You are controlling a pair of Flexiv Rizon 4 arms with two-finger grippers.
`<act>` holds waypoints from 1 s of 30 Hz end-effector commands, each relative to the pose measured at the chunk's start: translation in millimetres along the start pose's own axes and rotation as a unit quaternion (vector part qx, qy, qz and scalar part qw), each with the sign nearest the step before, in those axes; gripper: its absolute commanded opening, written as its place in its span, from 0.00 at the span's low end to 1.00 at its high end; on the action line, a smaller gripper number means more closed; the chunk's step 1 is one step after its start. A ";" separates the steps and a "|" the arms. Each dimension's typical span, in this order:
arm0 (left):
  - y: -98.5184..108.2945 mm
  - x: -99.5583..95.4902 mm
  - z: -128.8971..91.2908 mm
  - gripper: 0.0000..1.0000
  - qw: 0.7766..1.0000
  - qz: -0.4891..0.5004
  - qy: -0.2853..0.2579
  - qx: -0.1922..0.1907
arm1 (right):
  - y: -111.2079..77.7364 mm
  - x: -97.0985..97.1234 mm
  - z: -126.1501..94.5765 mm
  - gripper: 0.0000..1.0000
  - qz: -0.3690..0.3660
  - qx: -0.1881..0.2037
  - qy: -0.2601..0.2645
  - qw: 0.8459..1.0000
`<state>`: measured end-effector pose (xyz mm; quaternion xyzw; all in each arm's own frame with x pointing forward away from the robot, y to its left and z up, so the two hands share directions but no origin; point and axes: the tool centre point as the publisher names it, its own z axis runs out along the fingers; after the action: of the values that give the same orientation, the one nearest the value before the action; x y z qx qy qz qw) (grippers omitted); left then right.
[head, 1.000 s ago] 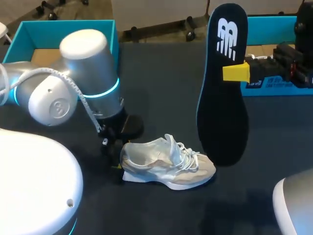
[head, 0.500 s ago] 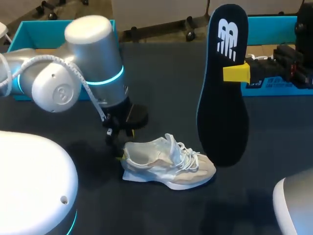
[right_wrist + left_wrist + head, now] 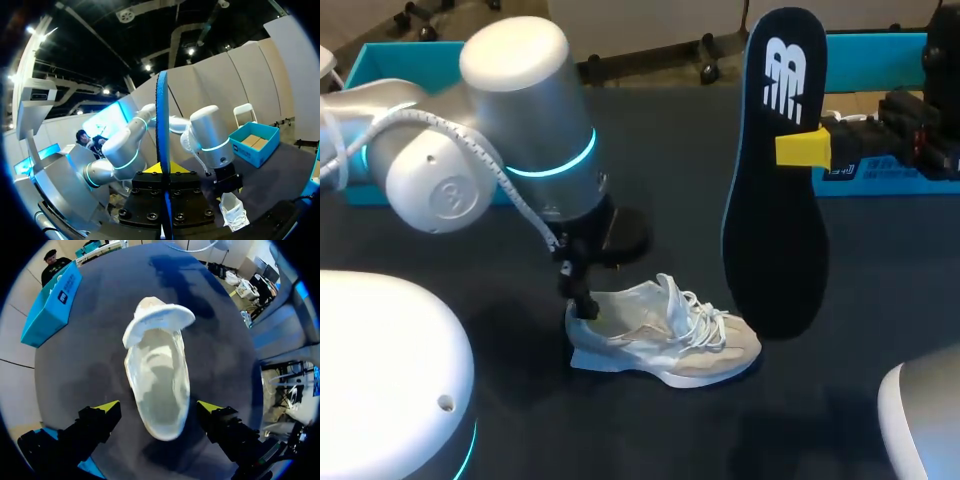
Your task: Take the shoe out of the shoebox, open the shoe tongue, remove and reinsert the insole, then place the shoe into the shoebox
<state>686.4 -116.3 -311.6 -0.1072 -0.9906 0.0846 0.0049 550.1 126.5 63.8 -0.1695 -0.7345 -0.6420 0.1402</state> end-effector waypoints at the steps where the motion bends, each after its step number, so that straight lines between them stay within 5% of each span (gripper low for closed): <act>1: -18.4 -26.1 29.6 1.00 1.000 -0.006 0.022 -0.004 | 3.8 -3.4 2.7 0.00 0.001 0.004 0.002 1.000; 19: -29.9 -44.5 69.3 0.99 0.999 -0.037 0.026 -0.002 | 3.8 -3.4 2.7 0.00 0.001 0.004 0.002 1.000; 30: -26.6 -41.0 81.4 0.74 0.999 -0.042 0.025 -0.012 | 3.8 -3.4 2.7 0.00 0.001 0.004 0.002 1.000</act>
<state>719.5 -161.6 -383.7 -0.0686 -0.9945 0.0715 0.0344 550.4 126.6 63.3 -0.1692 -0.7341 -0.6424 0.1403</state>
